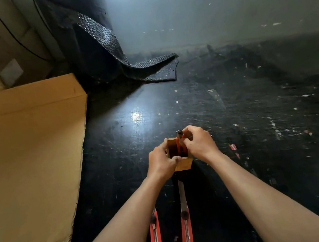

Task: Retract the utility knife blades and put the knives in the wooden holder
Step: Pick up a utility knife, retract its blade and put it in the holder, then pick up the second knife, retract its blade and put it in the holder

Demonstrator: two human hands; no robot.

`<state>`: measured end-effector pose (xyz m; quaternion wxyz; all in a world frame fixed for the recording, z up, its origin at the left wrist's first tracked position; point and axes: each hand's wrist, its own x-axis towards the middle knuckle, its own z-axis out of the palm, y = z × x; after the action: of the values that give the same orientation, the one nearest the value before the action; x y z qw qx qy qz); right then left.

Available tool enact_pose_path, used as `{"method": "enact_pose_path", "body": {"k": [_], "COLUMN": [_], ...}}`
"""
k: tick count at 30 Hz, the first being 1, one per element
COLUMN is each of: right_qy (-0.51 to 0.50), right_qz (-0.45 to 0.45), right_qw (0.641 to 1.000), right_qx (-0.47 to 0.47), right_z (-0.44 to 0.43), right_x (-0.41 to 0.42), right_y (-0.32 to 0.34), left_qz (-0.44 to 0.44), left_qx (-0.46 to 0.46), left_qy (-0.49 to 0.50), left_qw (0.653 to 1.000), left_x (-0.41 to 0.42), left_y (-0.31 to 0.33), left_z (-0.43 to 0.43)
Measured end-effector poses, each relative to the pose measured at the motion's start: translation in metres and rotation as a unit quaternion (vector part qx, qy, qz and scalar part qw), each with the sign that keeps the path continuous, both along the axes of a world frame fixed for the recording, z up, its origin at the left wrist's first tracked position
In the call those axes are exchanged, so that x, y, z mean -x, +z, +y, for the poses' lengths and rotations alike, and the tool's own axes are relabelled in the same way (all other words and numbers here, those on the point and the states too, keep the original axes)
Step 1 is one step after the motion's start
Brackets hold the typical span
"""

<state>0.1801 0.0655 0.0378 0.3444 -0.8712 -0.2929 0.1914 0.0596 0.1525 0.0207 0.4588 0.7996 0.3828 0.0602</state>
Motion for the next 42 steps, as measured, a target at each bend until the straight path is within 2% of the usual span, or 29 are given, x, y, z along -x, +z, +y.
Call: {"method": "enact_pose_path", "body": {"k": [10,17,23,27,36,39,42], "right_qy": [-0.017,-0.003,0.015,0.026,0.059,0.068,0.044], "right_qz": [-0.026,-0.065,-0.059,-0.028,0.114,0.158,0.178], "right_qw": [0.999,0.998,0.998,0.998,0.980,0.973,0.975], "right_qx": [-0.010,-0.013,0.007,0.042,0.151,0.156,0.122], "right_z": [-0.004,-0.029,-0.058,-0.076,-0.114,-0.126,-0.136], "right_x": [-0.002,0.005,0.036,0.063,0.122,0.141,0.159], "right_y": [0.009,0.027,0.029,0.012,-0.043,-0.056,-0.066], "left_qz": [-0.011,-0.042,-0.054,-0.032,0.080,0.101,0.098], "left_qx": [0.004,-0.034,-0.082,-0.083,0.002,0.033,0.049], "left_qy": [0.005,0.019,0.053,0.032,-0.004,-0.020,-0.015], "left_qw": [1.000,0.998,0.994,0.995,0.997,0.994,0.994], "left_x": [0.001,0.018,0.053,0.076,0.113,0.119,0.124], "left_y": [0.005,0.018,0.013,0.002,-0.035,-0.046,-0.055], "left_z": [-0.005,-0.017,-0.038,-0.058,-0.094,-0.103,-0.115]}}
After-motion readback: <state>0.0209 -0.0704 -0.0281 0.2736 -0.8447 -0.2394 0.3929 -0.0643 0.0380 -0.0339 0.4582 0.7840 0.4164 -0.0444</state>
